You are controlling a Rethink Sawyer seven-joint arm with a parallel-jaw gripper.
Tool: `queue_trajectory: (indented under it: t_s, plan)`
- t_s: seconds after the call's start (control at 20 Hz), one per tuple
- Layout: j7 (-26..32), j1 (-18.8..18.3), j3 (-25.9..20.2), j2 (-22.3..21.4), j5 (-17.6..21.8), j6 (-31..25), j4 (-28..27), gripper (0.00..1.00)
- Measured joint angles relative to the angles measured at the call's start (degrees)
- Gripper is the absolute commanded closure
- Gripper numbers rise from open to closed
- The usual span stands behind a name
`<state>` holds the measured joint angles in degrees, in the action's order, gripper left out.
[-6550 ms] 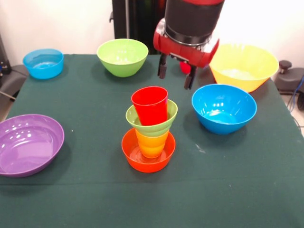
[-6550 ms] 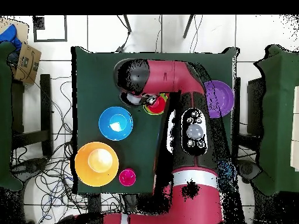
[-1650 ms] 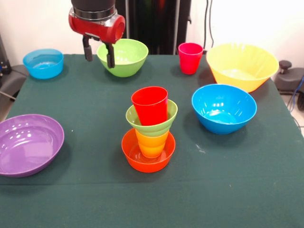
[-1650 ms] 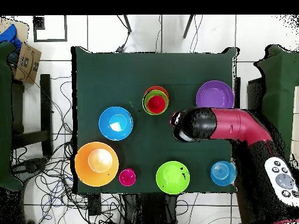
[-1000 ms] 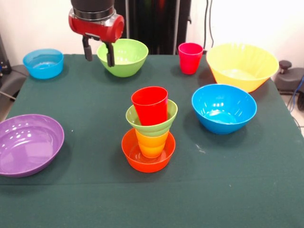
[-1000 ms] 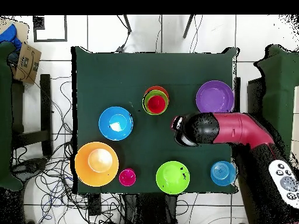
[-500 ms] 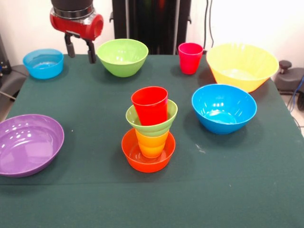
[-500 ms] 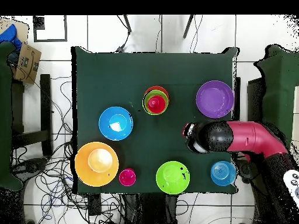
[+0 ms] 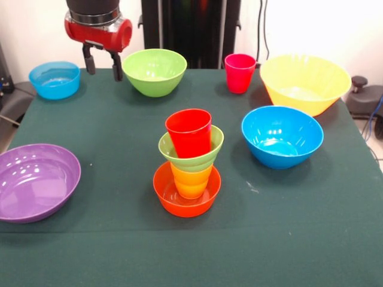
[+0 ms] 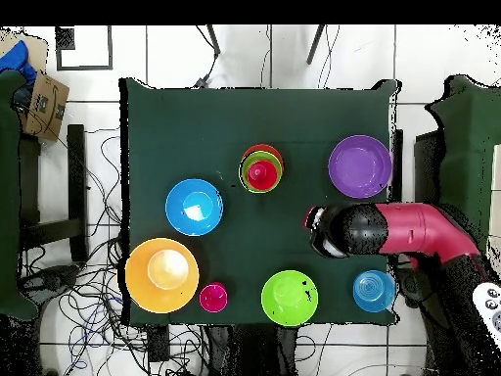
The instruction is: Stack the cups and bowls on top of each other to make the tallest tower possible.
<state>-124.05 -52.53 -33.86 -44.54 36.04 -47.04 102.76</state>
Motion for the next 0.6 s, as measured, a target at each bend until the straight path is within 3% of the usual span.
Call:
queue_trajectory:
  t_s: [0.6]
  plan:
    - [0.0,0.2,-1.8,0.0,0.3,0.0,0.4,0.0]
